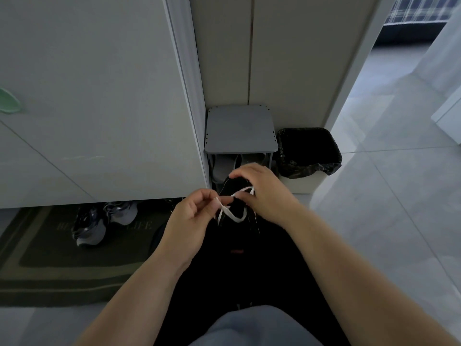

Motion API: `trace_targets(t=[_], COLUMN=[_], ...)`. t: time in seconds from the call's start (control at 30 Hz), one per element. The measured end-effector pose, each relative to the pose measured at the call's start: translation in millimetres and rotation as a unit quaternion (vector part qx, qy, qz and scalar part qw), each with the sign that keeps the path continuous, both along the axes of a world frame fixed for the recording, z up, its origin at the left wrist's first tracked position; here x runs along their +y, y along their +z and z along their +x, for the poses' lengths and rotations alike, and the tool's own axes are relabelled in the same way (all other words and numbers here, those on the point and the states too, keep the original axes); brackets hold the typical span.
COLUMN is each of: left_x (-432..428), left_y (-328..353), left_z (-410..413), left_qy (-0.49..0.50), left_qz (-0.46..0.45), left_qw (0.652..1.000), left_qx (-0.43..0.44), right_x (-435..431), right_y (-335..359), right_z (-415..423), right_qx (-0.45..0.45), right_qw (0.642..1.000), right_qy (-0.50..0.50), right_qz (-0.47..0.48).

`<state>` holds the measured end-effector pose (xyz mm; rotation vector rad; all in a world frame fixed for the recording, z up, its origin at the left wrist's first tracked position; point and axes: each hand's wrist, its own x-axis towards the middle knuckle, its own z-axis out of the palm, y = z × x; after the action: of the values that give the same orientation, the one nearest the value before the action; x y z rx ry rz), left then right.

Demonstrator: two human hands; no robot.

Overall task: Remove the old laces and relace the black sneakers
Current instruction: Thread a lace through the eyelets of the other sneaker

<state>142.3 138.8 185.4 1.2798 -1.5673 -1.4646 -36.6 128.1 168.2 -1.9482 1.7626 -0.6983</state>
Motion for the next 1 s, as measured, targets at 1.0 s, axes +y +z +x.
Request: trace_targets(t=[1.0], left_x=[-18.6], left_y=[-11.6], left_z=[-31.6], left_qy=[-0.212], left_qz=[-0.216], left_qw=[0.78], left_qx=[-0.548], right_x=[-22.4], right_y=[26.7], right_z=[-21.0], right_qx=[0.095], right_qw=[0.97], right_qy=[0.119], right_qz=[0.188])
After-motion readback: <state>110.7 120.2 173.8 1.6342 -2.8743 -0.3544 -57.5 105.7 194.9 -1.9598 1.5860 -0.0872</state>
